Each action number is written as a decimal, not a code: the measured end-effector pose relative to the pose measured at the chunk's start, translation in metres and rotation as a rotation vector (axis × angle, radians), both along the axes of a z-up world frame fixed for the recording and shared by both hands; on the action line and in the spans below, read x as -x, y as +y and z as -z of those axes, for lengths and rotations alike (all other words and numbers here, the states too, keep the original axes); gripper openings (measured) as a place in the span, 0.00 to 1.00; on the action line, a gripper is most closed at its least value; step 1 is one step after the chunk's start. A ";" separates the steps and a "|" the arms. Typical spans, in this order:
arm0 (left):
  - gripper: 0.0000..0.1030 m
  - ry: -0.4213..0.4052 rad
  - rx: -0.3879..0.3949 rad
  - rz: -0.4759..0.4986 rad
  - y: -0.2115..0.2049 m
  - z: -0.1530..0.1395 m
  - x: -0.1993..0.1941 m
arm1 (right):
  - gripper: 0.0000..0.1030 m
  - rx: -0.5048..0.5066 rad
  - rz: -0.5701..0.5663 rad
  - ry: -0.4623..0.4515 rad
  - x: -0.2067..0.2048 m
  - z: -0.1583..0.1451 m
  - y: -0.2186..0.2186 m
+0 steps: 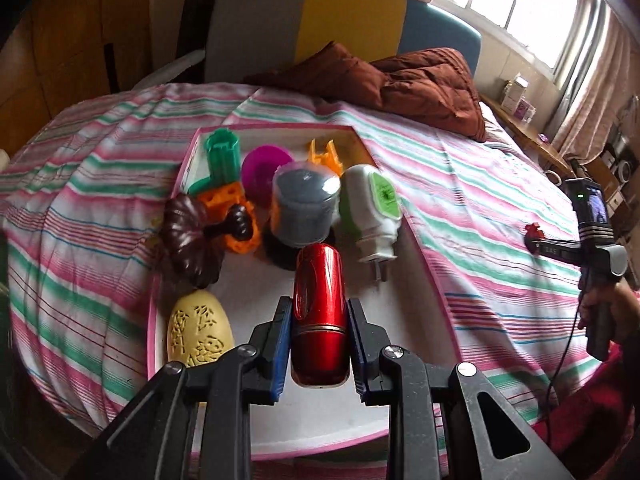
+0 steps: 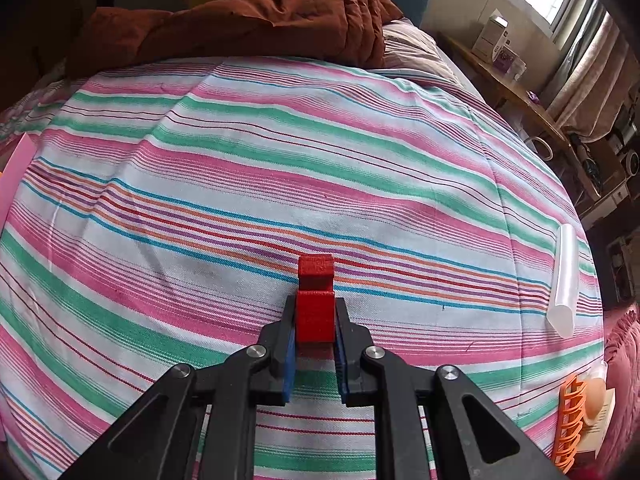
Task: Organize rigid objects
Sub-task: 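Carry the red lipstick into the tray and release it with left while right holds the K piece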
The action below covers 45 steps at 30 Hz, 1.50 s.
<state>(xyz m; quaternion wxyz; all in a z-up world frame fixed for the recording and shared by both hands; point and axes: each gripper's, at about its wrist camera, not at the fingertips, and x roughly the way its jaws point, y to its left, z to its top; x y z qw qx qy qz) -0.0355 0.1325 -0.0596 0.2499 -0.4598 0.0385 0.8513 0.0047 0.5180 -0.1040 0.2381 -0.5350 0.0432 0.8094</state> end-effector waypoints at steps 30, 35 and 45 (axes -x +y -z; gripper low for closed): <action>0.37 -0.002 0.006 -0.046 -0.020 0.008 0.013 | 0.14 -0.028 -0.021 -0.023 0.003 0.000 -0.001; 0.39 0.023 0.012 -0.076 -0.034 -0.002 0.011 | 0.14 -0.028 -0.019 -0.023 0.003 0.000 -0.001; 0.40 0.027 0.018 -0.138 -0.059 -0.008 0.008 | 0.14 -0.022 -0.019 -0.022 0.003 -0.001 -0.001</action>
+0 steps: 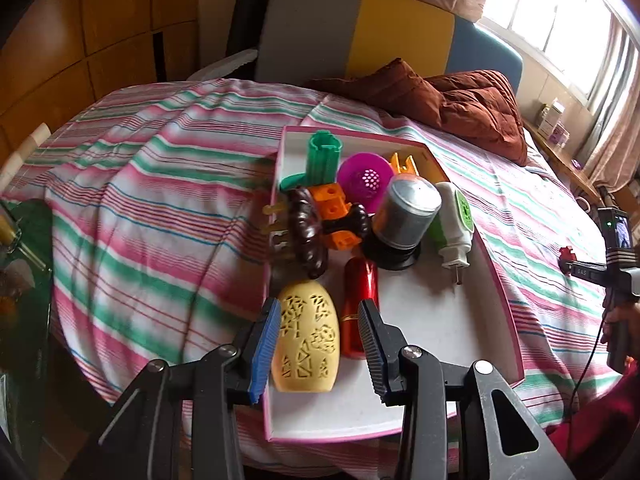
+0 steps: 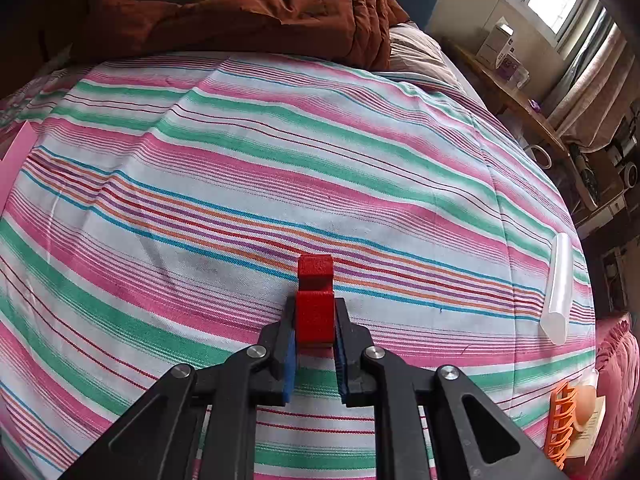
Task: Organize rigid objects
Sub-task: 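Carry the red lipstick into the tray and release it with left while right holds the K piece, then carry the red K puzzle piece into the tray and open the right gripper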
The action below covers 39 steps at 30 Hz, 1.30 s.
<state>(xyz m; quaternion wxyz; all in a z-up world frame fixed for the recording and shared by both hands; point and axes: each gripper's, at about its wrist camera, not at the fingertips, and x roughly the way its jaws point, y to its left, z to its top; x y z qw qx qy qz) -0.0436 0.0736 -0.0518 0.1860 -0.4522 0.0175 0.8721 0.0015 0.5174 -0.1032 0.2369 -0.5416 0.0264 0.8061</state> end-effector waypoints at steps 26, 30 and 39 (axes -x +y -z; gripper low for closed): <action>0.45 0.029 -0.004 -0.023 -0.006 -0.005 -0.012 | 0.14 0.205 -0.078 0.004 -0.007 -0.010 -0.053; 0.46 0.024 -0.007 -0.039 -0.011 -0.004 -0.011 | 0.14 0.255 -0.136 0.042 -0.005 -0.018 -0.085; 0.47 0.020 -0.012 -0.081 -0.026 -0.001 -0.007 | 0.14 0.375 -0.370 0.197 0.004 -0.067 -0.174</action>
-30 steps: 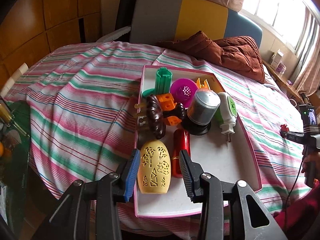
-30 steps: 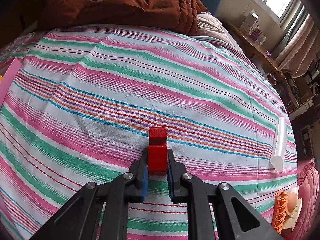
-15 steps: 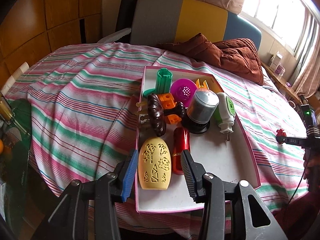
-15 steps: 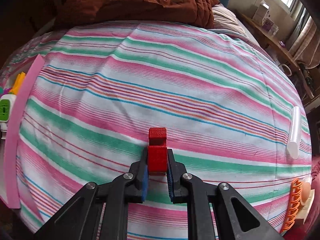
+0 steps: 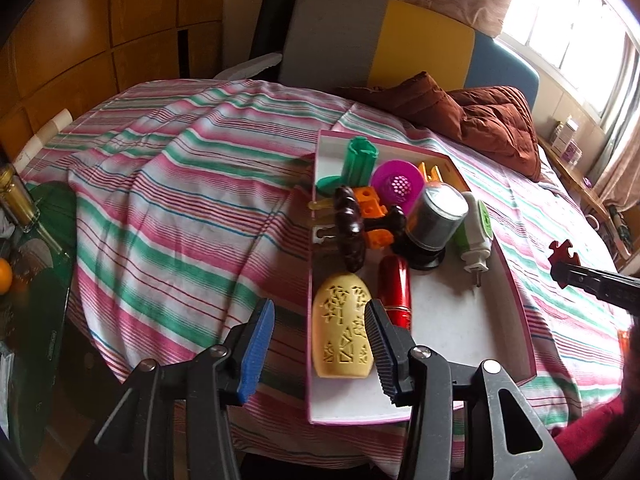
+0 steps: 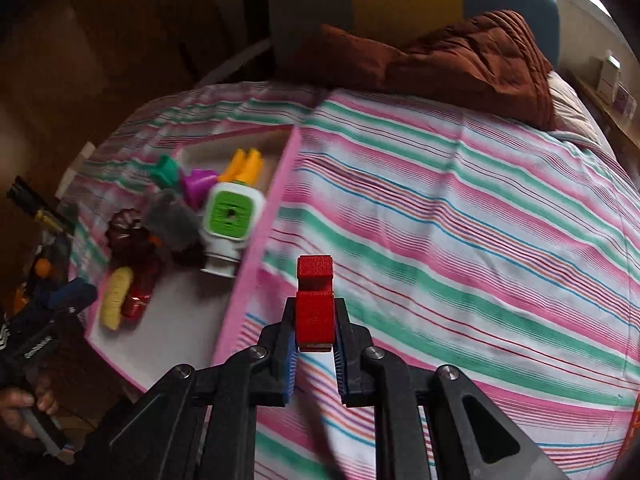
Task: Organize rigid objects
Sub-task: 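Carry the red K puzzle piece into the tray and open the right gripper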
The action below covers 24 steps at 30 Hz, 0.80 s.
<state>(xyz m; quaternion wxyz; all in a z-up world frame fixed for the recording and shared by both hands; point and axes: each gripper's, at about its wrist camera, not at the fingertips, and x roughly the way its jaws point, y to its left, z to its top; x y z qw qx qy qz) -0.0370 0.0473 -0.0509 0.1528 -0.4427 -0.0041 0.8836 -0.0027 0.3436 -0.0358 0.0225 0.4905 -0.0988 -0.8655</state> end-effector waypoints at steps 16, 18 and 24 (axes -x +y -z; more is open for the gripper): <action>0.51 -0.010 0.001 -0.027 -0.011 0.003 0.002 | 0.14 0.066 -0.207 -0.059 0.049 0.035 -0.121; 0.51 -0.014 0.003 -0.024 -0.010 0.004 0.002 | 0.15 0.064 -0.204 -0.068 0.053 0.041 -0.123; 0.52 -0.018 0.003 -0.026 -0.009 0.005 0.002 | 0.19 0.039 -0.202 -0.081 0.053 0.051 -0.124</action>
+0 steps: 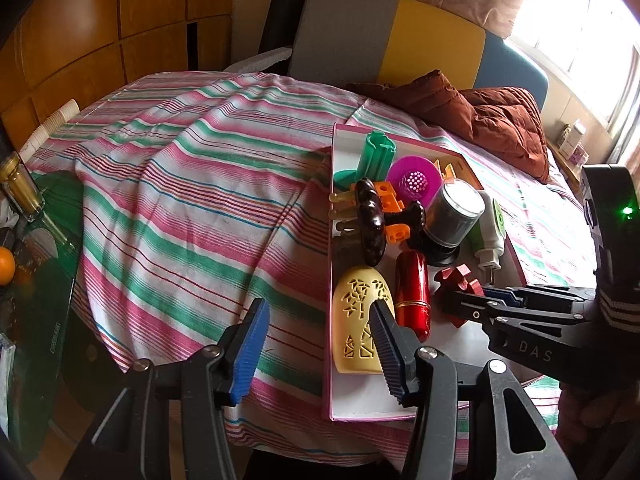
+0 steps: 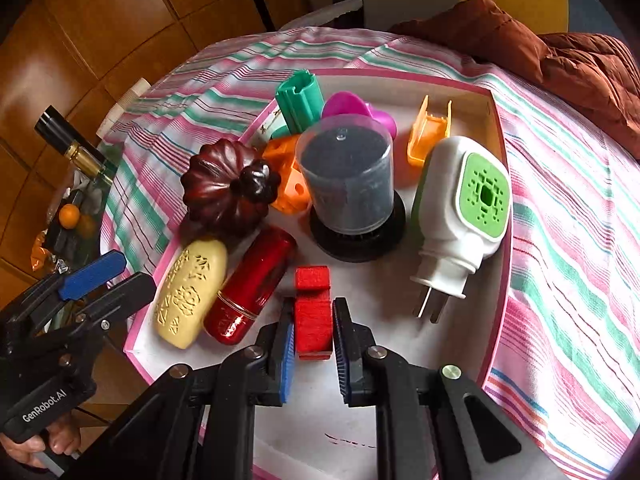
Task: Organize rigid objects
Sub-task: 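Carry the red K puzzle piece into the tray and open the right gripper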
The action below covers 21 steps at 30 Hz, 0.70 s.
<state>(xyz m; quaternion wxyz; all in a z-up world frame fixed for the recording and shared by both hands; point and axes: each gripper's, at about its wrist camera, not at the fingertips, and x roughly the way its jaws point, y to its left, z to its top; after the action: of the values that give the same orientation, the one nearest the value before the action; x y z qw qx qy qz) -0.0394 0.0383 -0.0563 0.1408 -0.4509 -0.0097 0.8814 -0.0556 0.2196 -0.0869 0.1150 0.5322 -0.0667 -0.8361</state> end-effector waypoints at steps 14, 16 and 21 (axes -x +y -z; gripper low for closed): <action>0.57 0.002 -0.003 0.010 0.004 -0.003 -0.003 | 0.27 0.016 0.080 0.065 -0.020 -0.020 0.021; 0.57 0.004 -0.002 0.014 0.006 -0.004 -0.004 | 0.27 0.005 0.092 0.081 -0.023 -0.022 0.025; 0.58 0.006 0.002 0.021 0.009 -0.004 -0.006 | 0.27 0.028 0.098 0.066 -0.023 -0.020 0.028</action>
<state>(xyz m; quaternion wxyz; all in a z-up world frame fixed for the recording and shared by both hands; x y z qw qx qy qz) -0.0334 0.0475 -0.0519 0.1496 -0.4485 -0.0038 0.8812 -0.0329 0.2474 -0.0672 0.0833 0.4986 -0.1007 -0.8569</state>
